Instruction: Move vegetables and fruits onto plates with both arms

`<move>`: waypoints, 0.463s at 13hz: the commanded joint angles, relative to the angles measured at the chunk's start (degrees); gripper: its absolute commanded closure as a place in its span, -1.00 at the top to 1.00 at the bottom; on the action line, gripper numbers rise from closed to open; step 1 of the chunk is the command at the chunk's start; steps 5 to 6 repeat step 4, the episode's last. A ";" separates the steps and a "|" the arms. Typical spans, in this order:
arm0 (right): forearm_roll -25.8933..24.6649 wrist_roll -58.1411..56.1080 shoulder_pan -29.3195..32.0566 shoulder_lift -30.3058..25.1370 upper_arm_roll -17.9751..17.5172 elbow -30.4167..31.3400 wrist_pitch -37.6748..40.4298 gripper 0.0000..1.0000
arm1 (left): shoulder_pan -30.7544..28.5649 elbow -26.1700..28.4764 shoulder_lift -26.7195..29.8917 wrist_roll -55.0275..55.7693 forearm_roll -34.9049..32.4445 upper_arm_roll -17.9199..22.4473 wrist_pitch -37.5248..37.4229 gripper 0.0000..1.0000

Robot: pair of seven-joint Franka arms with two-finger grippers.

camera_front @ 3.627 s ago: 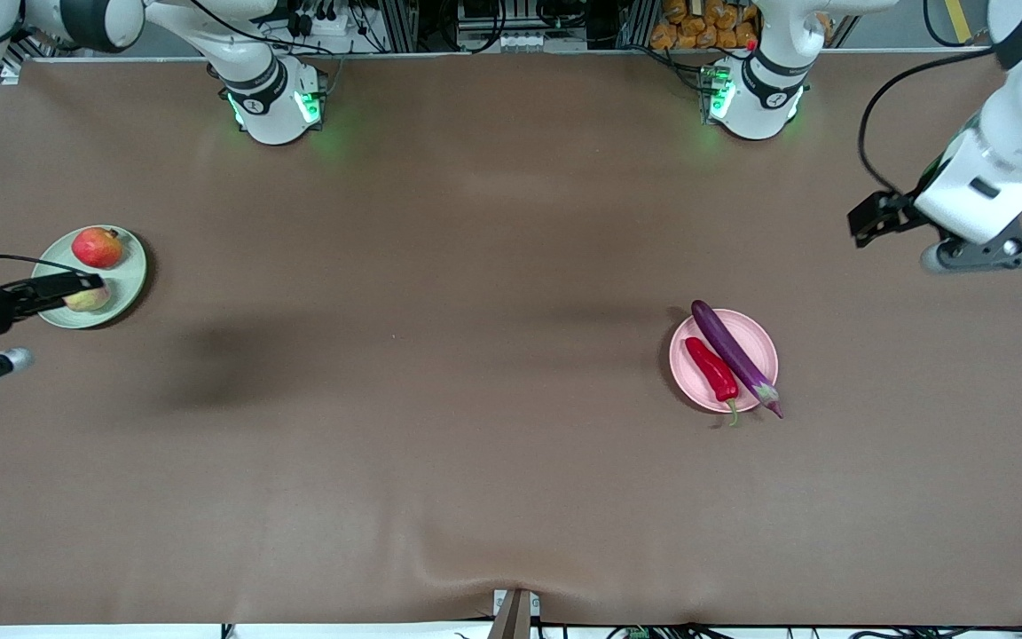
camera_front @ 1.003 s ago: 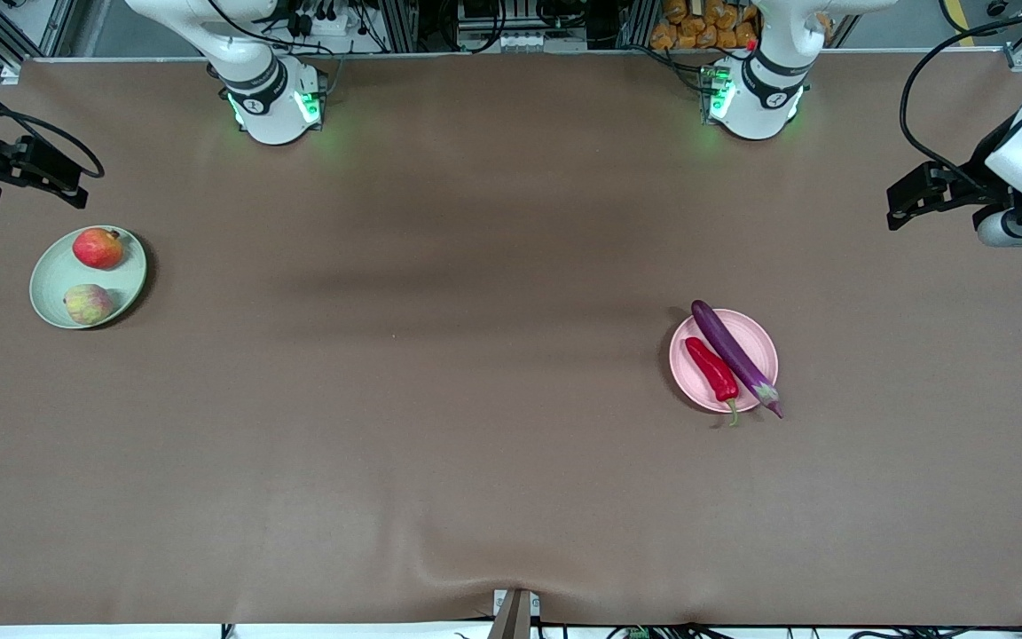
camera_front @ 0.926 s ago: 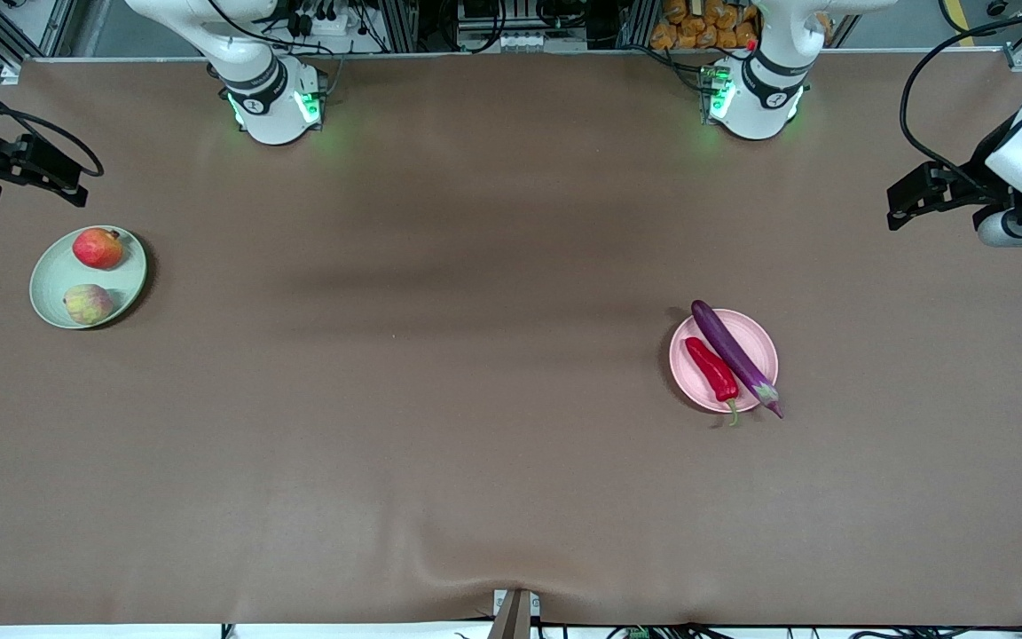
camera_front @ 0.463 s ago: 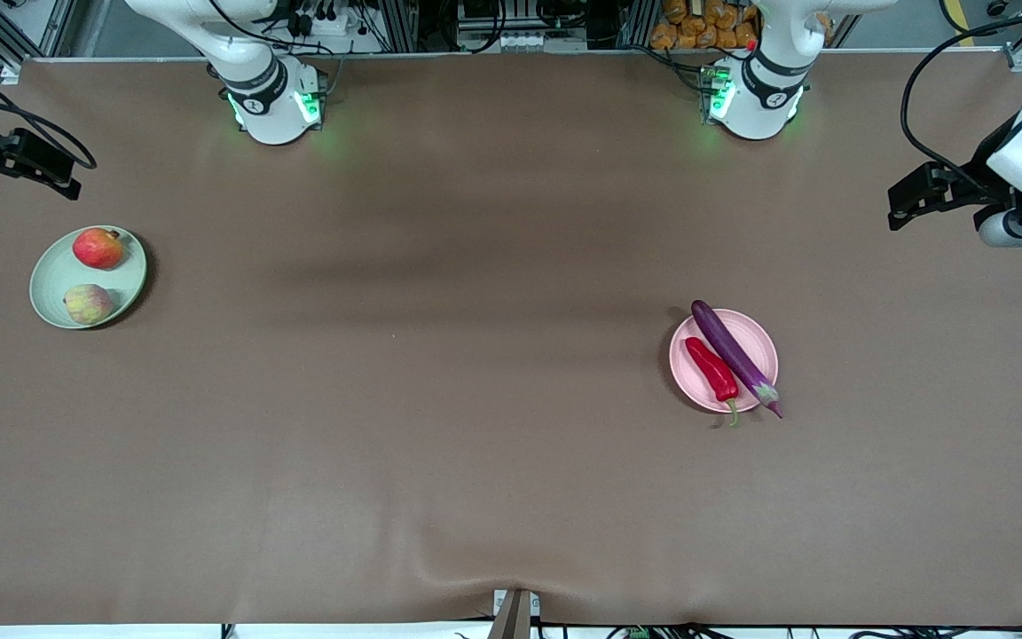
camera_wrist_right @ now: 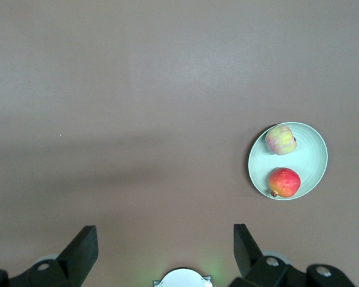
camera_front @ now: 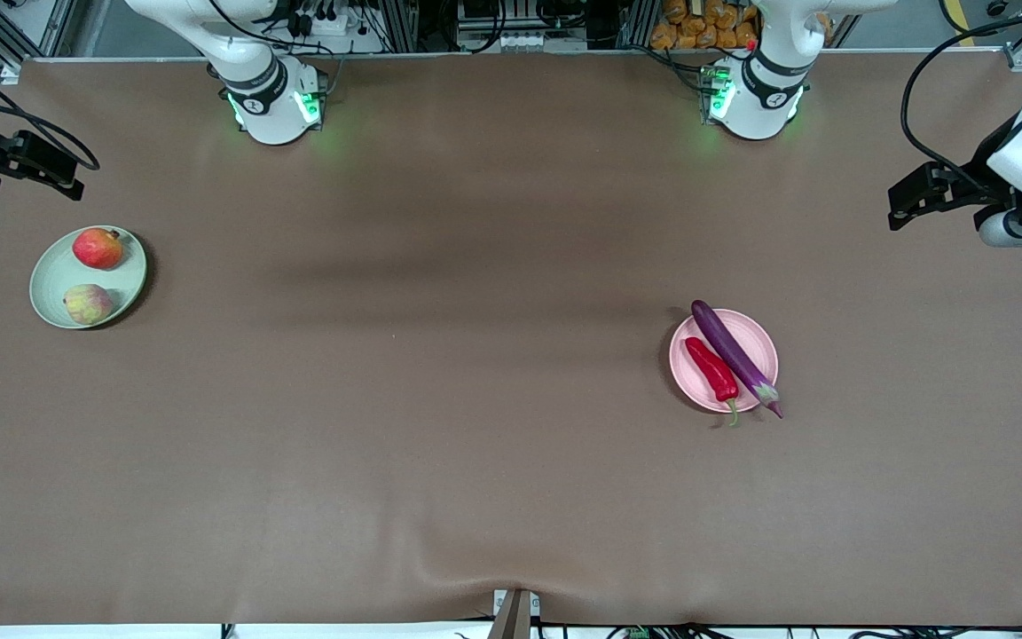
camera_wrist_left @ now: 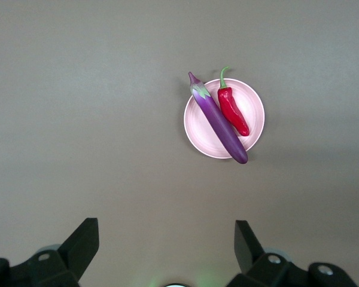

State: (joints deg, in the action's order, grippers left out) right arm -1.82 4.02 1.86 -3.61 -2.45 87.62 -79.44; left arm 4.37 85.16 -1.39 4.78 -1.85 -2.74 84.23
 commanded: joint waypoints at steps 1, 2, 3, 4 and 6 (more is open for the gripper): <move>0.59 -0.42 0.33 -1.75 0.08 1.59 -0.10 1.00 | -0.42 -0.34 0.16 0.84 0.36 -0.34 0.15 1.00; 0.68 -0.51 0.42 -1.66 0.08 1.59 -0.19 1.00 | -0.50 -0.34 0.16 0.84 0.36 -0.34 0.15 1.00; 0.86 -0.51 0.51 -1.66 0.08 1.59 -0.10 1.00 | -0.59 -0.43 0.16 0.75 0.36 -0.25 0.24 1.00; 1.21 -0.51 0.60 -1.75 0.08 1.59 -0.01 1.00 | -0.59 -0.34 0.16 0.84 0.36 -0.25 0.32 1.00; 1.21 -0.51 0.60 -1.75 0.08 1.59 -0.01 1.00 | -0.59 -0.34 0.16 0.84 0.36 -0.25 0.32 1.00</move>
